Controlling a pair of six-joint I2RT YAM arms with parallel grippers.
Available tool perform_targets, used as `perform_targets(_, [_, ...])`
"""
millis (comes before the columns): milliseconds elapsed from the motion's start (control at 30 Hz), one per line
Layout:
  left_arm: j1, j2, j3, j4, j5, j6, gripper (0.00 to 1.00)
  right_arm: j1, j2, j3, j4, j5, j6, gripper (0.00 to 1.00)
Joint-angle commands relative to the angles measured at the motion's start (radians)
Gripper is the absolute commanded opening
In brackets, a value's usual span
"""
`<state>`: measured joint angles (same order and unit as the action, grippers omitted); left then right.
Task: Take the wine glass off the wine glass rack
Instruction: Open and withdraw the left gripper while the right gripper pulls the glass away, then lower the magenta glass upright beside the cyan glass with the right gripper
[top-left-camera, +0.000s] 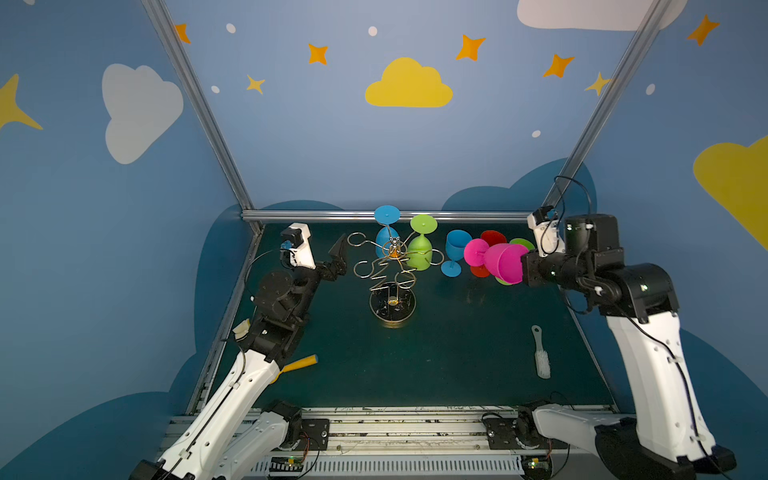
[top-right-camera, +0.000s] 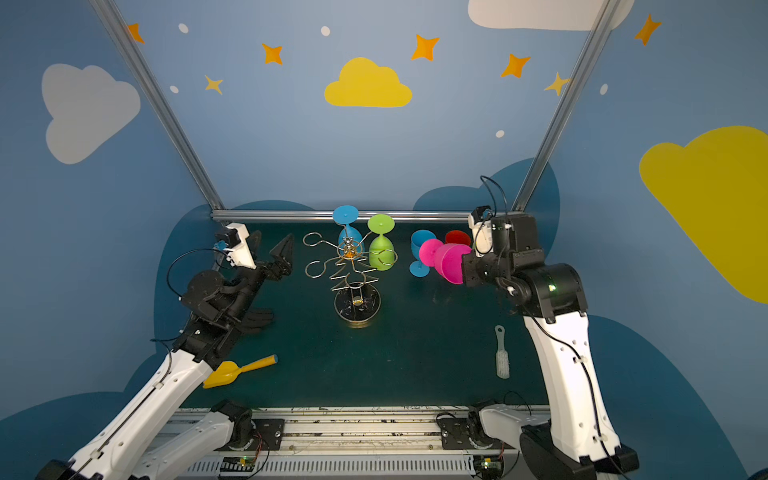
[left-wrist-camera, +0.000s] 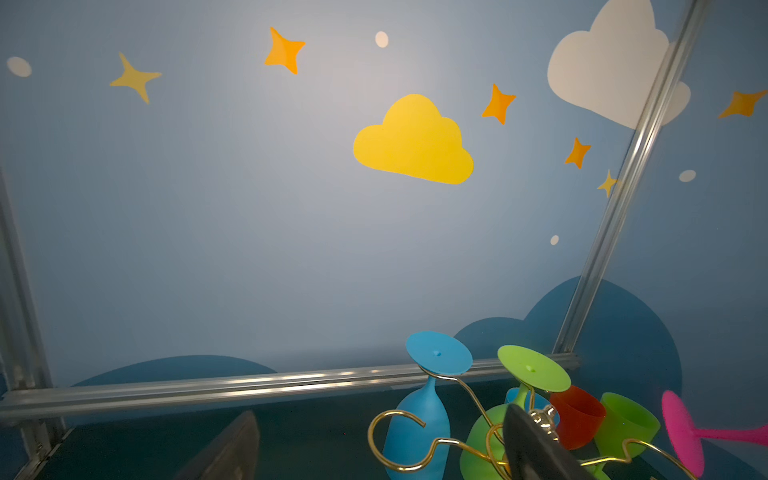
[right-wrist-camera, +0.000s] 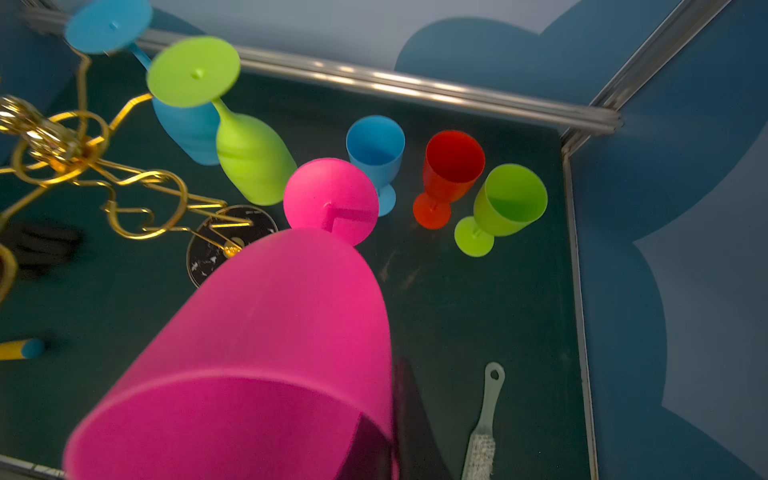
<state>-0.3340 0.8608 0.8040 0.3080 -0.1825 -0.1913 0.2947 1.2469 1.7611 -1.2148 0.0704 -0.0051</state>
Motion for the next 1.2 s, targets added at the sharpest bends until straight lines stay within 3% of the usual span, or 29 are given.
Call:
perform_targets(0, [0.022, -0.069, -0.032, -0.063, -0.077, -0.069, 0.92, -0.004, 0.061, -0.035, -0.070, -0.042, -0.008, 0.00])
perform_targets(467, [0.064, -0.322, -0.128, -0.223, -0.175, -0.109, 0.94, 0.005, 0.270, -0.244, 0.157, 0.041, 0.035, 0.00])
perform_targets(633, [0.066, -0.353, -0.132, -0.246, -0.183, -0.115, 0.94, 0.005, 0.419, -0.121, 0.080, 0.078, 0.041, 0.00])
perform_targets(833, [0.069, -0.369, -0.130, -0.259, -0.189, -0.114, 0.95, 0.009, 0.656, 0.102, -0.114, 0.127, 0.140, 0.00])
perform_targets(1167, [0.070, -0.386, -0.118, -0.277, -0.198, -0.095, 0.95, 0.015, 0.711, 0.151, -0.047, 0.003, 0.145, 0.06])
